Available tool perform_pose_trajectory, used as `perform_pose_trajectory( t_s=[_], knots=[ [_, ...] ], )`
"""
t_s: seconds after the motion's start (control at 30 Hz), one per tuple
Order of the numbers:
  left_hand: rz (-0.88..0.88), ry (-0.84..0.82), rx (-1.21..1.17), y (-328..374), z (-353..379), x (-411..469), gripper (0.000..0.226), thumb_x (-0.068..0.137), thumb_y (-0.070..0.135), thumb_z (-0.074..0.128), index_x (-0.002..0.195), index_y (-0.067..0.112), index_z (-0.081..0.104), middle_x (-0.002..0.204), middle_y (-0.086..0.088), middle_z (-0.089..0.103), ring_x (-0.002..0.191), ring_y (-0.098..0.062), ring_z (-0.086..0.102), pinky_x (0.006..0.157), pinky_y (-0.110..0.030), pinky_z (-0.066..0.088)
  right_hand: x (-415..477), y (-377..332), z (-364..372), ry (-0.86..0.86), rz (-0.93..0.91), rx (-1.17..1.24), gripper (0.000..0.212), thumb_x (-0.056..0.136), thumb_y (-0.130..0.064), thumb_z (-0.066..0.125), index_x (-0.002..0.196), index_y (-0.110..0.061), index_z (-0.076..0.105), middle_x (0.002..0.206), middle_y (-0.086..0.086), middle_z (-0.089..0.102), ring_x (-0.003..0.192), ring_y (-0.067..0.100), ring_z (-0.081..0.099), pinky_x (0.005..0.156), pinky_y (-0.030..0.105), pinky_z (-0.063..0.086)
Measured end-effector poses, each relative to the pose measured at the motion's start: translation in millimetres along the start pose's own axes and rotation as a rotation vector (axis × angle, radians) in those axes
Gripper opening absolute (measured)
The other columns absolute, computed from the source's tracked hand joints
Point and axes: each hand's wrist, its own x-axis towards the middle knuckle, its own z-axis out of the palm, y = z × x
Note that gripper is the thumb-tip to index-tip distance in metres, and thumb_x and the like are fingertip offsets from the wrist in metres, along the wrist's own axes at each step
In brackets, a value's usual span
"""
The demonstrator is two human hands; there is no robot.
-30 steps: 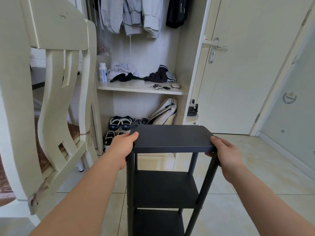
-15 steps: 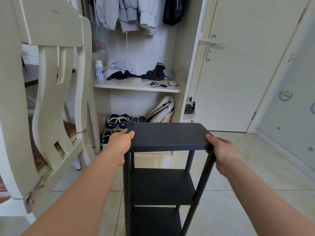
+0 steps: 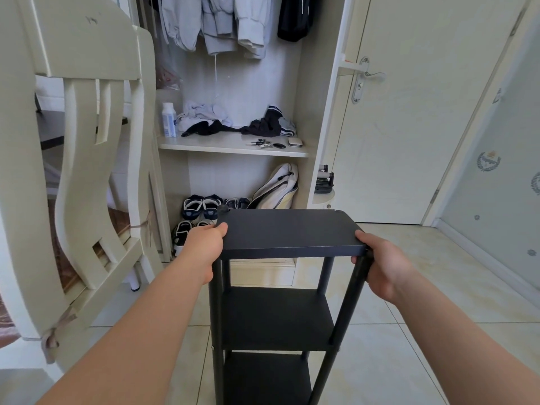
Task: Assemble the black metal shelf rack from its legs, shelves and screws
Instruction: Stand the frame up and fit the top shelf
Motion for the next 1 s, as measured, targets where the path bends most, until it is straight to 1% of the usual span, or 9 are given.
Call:
perform_pose_trajectory(
  t_s=[0.13,0.23,0.37,0.43,0.53,0.63,0.77,0.9,1.0],
  knots=[
    [-0.013,0.005,-0.008,1,0,2,0.015,0.1,0.024,0.058,0.091,0.015,0.064,0.097,-0.005,0.067,0.089,-0.024,0.062,0.09,-0.039,0.049,0,0,-1,-0.006,0.007,0.023,0.01,0.095,-0.025,0.067,0.091,-0.016,0.068,0.068,-0.005,0.061,0.062,0.017,0.047,0.068,0.027,0.041],
    [-0.019,0.018,-0.013,1,1,4,0.014,0.1,0.024,0.058,0.09,0.016,0.063,0.096,-0.006,0.066,0.085,-0.023,0.061,0.082,-0.036,0.048,-1,-1,1,0.005,0.012,0.036,0.01,0.095,-0.023,0.068,0.089,-0.014,0.067,0.07,-0.003,0.06,0.063,0.017,0.046,0.068,0.027,0.041],
    [-0.026,0.029,-0.017,2,1,5,0.014,0.1,0.022,0.058,0.089,0.015,0.062,0.1,-0.009,0.067,0.092,-0.027,0.062,0.092,-0.042,0.05,-3,-4,2,-0.001,0.022,0.046,0.01,0.095,-0.021,0.068,0.089,-0.013,0.066,0.072,-0.002,0.059,0.065,0.016,0.046,0.066,0.026,0.041],
    [-0.034,0.032,-0.017,2,0,5,0.014,0.099,0.023,0.058,0.09,0.014,0.062,0.102,-0.01,0.067,0.097,-0.029,0.062,0.091,-0.041,0.05,-4,-1,1,-0.015,0.007,0.04,0.011,0.096,-0.024,0.067,0.093,-0.013,0.066,0.075,-0.002,0.058,0.067,0.016,0.046,0.069,0.026,0.041],
    [-0.045,0.019,-0.023,0,-2,5,0.013,0.098,0.026,0.06,0.095,0.014,0.065,0.101,-0.008,0.068,0.096,-0.028,0.064,0.087,-0.039,0.05,-7,7,-2,-0.044,-0.026,0.015,0.018,0.097,-0.034,0.064,0.096,-0.016,0.066,0.073,0.0,0.056,0.071,0.019,0.049,0.078,0.03,0.042],
    [-0.065,-0.033,-0.059,-4,-7,3,0.009,0.095,0.029,0.065,0.097,0.02,0.066,0.098,-0.003,0.072,0.09,-0.023,0.068,0.076,-0.035,0.053,-10,11,-6,-0.105,-0.026,-0.024,0.022,0.097,-0.039,0.058,0.087,-0.019,0.06,0.066,0.002,0.054,0.072,0.021,0.051,0.08,0.034,0.04],
    [-0.038,-0.106,-0.024,-7,-10,2,0.021,0.087,0.028,0.072,0.107,0.02,0.068,0.099,0.0,0.073,0.084,-0.019,0.066,0.073,-0.031,0.05,-10,11,-8,-0.14,-0.024,0.007,0.021,0.094,-0.035,0.061,0.081,-0.019,0.056,0.066,0.001,0.047,0.064,0.019,0.043,0.071,0.033,0.035],
    [-0.025,-0.144,-0.016,-4,-11,1,0.022,0.092,0.021,0.068,0.113,0.023,0.068,0.095,0.001,0.076,0.073,-0.014,0.069,0.054,-0.025,0.049,-11,11,-7,-0.125,-0.017,0.003,0.02,0.093,-0.034,0.064,0.08,-0.02,0.057,0.065,-0.001,0.046,0.063,0.017,0.043,0.07,0.032,0.035],
    [-0.026,-0.161,-0.027,-4,-12,1,0.022,0.093,0.02,0.066,0.115,0.023,0.068,0.096,0.001,0.077,0.074,-0.014,0.072,0.051,-0.023,0.05,-10,11,-6,-0.106,-0.018,0.007,0.019,0.093,-0.033,0.064,0.08,-0.02,0.057,0.064,-0.001,0.046,0.063,0.017,0.042,0.07,0.03,0.036]
  ],
)
